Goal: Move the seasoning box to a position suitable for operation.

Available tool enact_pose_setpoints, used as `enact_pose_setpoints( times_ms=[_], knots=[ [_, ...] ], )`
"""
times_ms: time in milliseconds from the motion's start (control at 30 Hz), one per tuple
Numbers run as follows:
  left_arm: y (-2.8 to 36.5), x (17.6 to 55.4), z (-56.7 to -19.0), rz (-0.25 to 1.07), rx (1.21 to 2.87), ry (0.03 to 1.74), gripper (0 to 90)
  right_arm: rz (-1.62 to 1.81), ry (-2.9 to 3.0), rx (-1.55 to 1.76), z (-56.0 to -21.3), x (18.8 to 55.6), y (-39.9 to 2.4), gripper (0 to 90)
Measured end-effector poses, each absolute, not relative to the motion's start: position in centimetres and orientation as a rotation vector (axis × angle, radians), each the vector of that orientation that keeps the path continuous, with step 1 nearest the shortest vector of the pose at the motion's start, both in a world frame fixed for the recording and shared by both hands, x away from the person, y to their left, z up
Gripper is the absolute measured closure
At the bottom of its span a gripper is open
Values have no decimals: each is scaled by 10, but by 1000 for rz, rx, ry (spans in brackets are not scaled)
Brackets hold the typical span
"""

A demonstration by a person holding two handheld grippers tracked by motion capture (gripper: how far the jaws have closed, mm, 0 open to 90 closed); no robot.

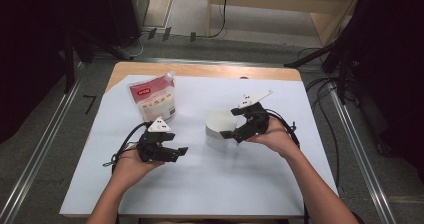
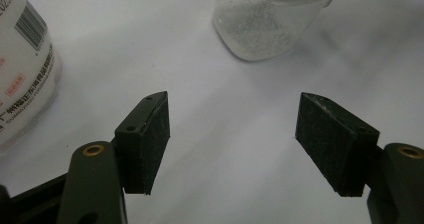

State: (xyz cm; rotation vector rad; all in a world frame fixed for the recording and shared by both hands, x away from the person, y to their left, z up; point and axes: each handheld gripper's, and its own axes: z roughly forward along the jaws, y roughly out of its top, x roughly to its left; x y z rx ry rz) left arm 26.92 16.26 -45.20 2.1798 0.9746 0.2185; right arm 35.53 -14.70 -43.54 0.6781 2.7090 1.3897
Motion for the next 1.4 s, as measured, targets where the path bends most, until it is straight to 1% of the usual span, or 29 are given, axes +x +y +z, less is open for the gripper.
enact_pose_setpoints(
  times_ms=[67, 133, 200, 233, 267, 367, 467, 500, 567, 667, 733, 800, 867, 933, 1133, 1200, 1400],
  knots=[
    [162, 269, -451, 229, 2188, 944, 328, 1394, 2706, 682, -430, 354, -154, 44],
    [160, 268, -450, 243, 2200, 919, 342, 1402, 2697, 680, -425, 353, -161, 67],
    [158, 268, -447, 249, 2186, 875, 348, 1408, 2691, 698, -420, 350, -167, 113],
    [156, 268, -446, 249, 2177, 859, 353, 1414, 2686, 708, -418, 350, -169, 160],
    [156, 269, -444, 250, 2175, 844, 355, 1416, 2695, 715, -417, 349, -172, 176],
    [152, 271, -438, 244, 2166, 822, 366, 1401, 2691, 735, -416, 343, -179, 176],
    [148, 280, -432, 177, 2181, 829, 344, 1395, 2692, 739, -416, 337, -184, 187],
    [147, 282, -431, 162, 2189, 828, 340, 1387, 2693, 732, -417, 335, -186, 208],
    [145, 288, -429, 144, 2213, 830, 323, 1371, 2681, 721, -417, 330, -190, 284],
    [144, 296, -425, 123, 2205, 833, 295, 1362, 2670, 722, -420, 321, -195, 323],
    [144, 301, -422, 129, 2193, 828, 300, 1365, 2668, 733, -422, 317, -196, 371],
    [146, 306, -422, 112, 2180, 777, 331, 1377, 2659, 741, -423, 312, -198, 388],
    [145, 308, -422, 136, 2183, 765, 375, 1375, 2639, 751, -426, 309, -198, 395],
    [144, 311, -422, 128, 2210, 769, 428, 1374, 2628, 766, -428, 306, -198, 418],
    [140, 321, -421, 91, 2210, 743, 524, 1377, 2622, 795, -436, 301, -196, 502],
    [140, 322, -422, 91, 2218, 744, 554, 1373, 2621, 799, -438, 299, -195, 545],
    [139, 325, -429, 76, 2233, 733, 576, 1382, 2612, 825, -445, 297, -195, 679]
  ],
)
